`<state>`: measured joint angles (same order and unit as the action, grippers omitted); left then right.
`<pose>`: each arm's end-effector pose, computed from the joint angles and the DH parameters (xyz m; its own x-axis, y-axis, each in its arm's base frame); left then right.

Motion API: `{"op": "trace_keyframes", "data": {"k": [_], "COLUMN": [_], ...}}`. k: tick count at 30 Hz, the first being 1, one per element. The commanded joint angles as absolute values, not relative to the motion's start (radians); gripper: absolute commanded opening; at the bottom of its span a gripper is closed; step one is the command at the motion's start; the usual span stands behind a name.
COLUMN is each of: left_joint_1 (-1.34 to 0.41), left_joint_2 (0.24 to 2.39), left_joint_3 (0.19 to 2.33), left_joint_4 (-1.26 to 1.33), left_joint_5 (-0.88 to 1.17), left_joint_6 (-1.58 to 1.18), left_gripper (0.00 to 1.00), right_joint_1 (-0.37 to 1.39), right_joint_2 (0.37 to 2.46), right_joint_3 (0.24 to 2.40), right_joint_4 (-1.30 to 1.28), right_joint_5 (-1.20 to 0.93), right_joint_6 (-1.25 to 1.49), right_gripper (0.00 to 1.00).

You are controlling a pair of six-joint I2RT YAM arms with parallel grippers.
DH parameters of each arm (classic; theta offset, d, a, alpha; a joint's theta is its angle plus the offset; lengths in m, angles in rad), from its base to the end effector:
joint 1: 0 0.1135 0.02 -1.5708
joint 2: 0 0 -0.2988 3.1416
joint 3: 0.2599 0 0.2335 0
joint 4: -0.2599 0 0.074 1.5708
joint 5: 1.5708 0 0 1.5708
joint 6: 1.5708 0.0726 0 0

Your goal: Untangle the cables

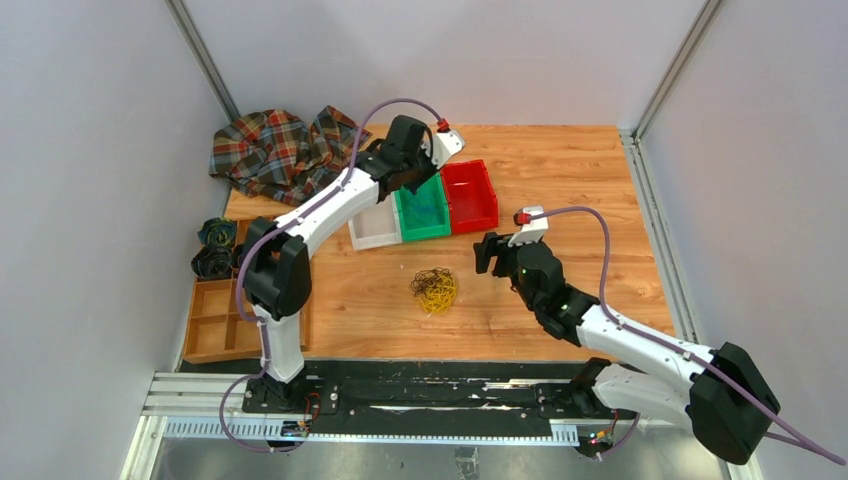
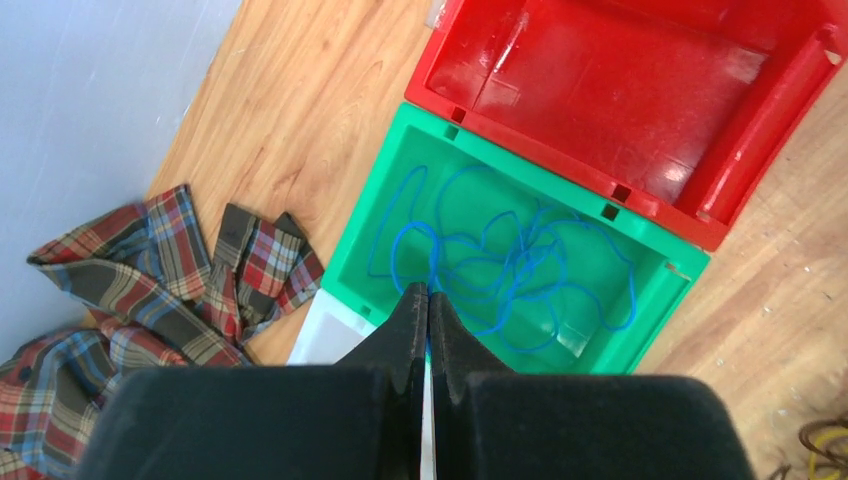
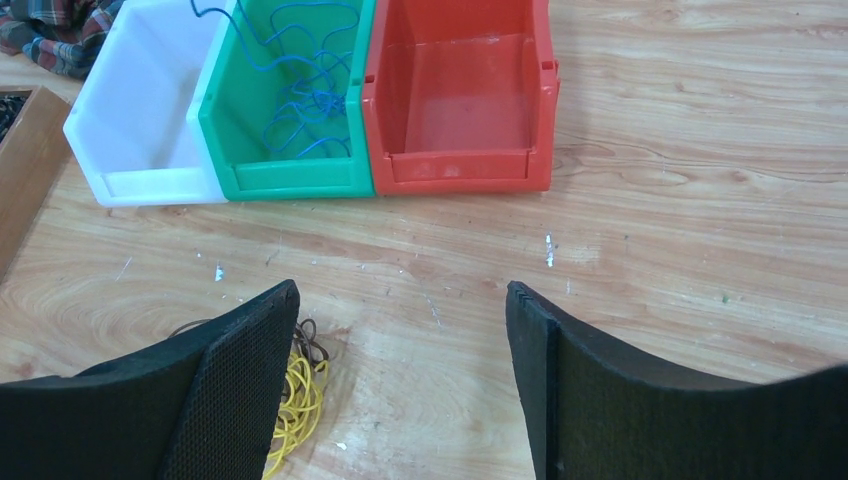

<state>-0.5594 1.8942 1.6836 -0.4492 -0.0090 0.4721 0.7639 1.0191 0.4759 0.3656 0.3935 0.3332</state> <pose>0.3936 -0.2457 0.3185 -0.2241 0.6768 -0.7012 0.7035 0.6103 0.3642 0.1828 0.1365 0.2778 -0.2404 0.1880 -0.9523 -0.3045 0.9169 0.2579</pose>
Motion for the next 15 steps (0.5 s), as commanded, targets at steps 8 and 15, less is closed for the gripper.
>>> {"op": "trace_keyframes", "data": {"k": [8,15], "left_joint_1": [-0.562,-0.561], "left_joint_2": [2.011,2.034], "left_joint_3": [1.607,1.53], "left_joint_4": [-0.247,-0.164], "left_joint_5": [-0.053,-0.037], "left_joint_6": [0.44,0.425], "left_gripper": [0.01,0.0], "right_joint_1": [0.732,0.721], "right_joint_2": [1.035,1.035], "right_joint_3": [0.491,0.51], "right_joint_4": [0.388,0.387], "right_joint_5": [0.375,0.342], "right_joint_6": [0.341,0.34], "right_gripper": [0.75,0.75]}}
